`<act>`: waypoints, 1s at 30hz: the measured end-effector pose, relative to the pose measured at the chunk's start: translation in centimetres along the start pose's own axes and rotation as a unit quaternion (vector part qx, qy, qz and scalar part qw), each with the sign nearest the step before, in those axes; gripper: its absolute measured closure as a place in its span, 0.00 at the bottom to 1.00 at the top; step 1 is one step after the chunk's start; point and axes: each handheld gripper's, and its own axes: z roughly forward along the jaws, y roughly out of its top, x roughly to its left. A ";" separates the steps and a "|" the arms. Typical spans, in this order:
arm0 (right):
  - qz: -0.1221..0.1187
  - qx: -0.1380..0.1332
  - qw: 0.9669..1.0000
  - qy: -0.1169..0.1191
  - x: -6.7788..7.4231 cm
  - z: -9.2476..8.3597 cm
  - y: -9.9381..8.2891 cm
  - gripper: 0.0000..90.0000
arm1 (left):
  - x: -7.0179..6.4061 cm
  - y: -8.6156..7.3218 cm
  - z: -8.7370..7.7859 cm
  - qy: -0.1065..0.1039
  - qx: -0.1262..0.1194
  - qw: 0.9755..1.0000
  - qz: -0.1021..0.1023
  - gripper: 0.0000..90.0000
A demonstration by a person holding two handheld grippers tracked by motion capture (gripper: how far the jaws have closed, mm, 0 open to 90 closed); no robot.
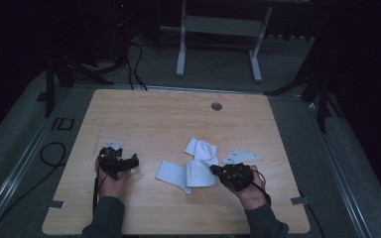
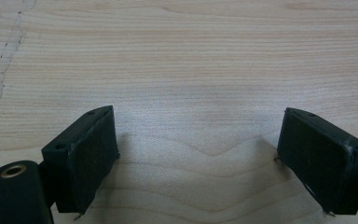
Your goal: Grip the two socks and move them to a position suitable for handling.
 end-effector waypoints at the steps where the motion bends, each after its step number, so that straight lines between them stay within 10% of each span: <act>1: 0.005 0.002 1.000 -0.002 -0.3 -0.1 -0.4 0.98 | 0.0 0.0 0.0 0.000 0.000 1.000 0.000 0.13; 17: 0.055 0.022 0.998 -0.024 -3.0 -2.1 -4.4 0.97 | -0.1 0.0 0.0 0.000 0.001 1.000 0.002 0.13; 20: 0.038 0.049 0.996 -0.067 -3.5 -1.5 -4.7 0.95 | -0.1 0.0 0.0 0.000 0.001 1.000 0.002 0.13; 30: 0.023 0.049 0.996 -0.075 -2.9 -0.7 -4.6 0.94 | -0.1 0.0 0.0 0.000 0.001 1.000 0.002 0.13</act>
